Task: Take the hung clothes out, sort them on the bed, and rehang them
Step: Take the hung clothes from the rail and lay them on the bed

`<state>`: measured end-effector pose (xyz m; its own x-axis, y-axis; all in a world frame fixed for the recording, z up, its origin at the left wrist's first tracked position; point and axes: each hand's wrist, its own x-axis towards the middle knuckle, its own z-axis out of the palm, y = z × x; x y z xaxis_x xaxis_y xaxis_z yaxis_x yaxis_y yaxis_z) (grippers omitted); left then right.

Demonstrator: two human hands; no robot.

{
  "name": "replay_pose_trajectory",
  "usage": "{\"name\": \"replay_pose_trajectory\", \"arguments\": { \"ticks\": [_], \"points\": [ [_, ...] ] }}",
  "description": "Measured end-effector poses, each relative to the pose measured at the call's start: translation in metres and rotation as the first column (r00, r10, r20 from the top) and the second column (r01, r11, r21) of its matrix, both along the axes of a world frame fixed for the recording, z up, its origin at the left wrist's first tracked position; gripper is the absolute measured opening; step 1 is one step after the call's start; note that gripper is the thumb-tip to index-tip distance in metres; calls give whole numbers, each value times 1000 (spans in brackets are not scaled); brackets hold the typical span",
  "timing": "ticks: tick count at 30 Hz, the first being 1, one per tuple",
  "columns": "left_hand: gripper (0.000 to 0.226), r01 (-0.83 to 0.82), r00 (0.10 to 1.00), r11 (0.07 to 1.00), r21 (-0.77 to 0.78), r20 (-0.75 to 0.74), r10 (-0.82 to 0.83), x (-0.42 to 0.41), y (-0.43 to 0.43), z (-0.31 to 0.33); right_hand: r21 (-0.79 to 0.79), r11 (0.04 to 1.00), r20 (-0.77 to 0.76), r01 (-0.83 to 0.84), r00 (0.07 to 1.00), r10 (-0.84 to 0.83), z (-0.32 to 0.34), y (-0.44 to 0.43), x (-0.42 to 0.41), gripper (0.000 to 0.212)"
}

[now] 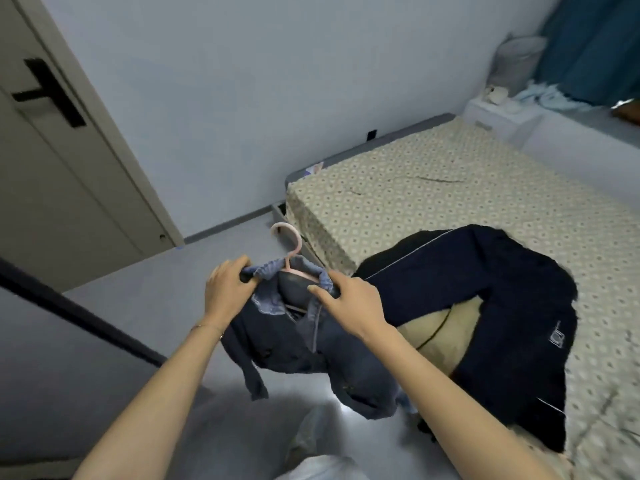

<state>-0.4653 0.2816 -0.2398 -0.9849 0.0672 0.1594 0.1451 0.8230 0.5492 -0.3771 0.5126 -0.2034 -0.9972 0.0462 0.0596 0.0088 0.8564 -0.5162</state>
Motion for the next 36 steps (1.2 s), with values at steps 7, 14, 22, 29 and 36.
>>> {"name": "replay_pose_trajectory", "arguments": {
  "ticks": [7,14,22,29,36],
  "points": [
    [38,341,937,939,46,61,-343,-74,123,-14,11,916,88,402,912,-401,-2,86,-9,40],
    [37,594,795,785,174,20,-606,-106,245,6,16,729,63,684,727,-683,30,161,4,47],
    [39,746,648,606,276,-91,-757,-105,376,39,19,499,-73,867,499,-864,61,244,29,54],
    [35,800,579,515,308,-171,-797,-109,469,52,97,397,-193,913,408,-892,80,325,32,53],
    [28,828,507,434,356,-141,-850,-136,588,27,70,344,-218,936,351,-911,45,450,17,61]
  ]
}}
